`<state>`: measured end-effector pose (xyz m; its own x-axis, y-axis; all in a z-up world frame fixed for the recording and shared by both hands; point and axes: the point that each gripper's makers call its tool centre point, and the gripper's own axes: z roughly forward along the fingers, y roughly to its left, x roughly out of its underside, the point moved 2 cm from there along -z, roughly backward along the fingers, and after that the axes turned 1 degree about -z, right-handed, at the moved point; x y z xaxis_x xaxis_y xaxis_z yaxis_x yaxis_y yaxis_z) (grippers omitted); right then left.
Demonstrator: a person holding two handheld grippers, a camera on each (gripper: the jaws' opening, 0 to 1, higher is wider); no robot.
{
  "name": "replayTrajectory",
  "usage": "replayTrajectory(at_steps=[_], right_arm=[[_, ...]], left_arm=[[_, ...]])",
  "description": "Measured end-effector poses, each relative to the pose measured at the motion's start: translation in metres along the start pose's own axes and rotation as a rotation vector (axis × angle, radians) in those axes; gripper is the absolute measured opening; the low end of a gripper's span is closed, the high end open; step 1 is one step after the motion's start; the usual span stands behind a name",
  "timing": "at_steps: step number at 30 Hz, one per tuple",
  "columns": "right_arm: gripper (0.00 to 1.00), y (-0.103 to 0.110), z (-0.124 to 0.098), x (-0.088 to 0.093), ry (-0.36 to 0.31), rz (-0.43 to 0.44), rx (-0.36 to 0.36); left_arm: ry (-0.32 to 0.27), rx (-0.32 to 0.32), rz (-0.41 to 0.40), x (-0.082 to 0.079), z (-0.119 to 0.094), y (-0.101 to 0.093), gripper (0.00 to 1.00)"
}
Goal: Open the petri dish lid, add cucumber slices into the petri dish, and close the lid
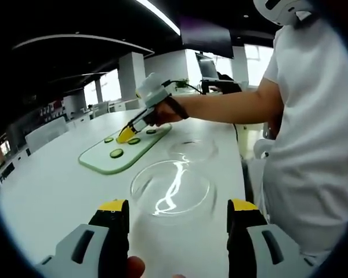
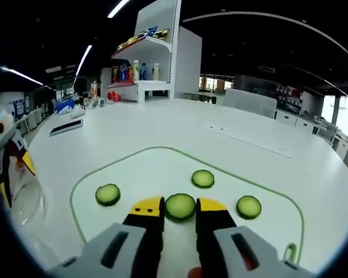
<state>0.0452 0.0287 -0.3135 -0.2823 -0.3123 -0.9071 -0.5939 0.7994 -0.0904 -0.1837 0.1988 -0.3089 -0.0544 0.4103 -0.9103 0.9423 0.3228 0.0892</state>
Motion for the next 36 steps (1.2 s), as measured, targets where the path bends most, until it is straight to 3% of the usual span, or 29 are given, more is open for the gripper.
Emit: replayTrajectory(at_steps=[27, 36], right_arm=[[0.21, -0.001, -0.012, -0.006, -0.025, -0.062, 0.018], [0.21, 0.009, -0.023, -0.014, -0.028, -0.052, -0.011]], left_arm=[[0.003, 0.001, 0.002, 0.001, 0.002, 0.003, 0.67], [0.005, 0.001, 0.0, 0.0, 0.002, 0.003, 0.67]])
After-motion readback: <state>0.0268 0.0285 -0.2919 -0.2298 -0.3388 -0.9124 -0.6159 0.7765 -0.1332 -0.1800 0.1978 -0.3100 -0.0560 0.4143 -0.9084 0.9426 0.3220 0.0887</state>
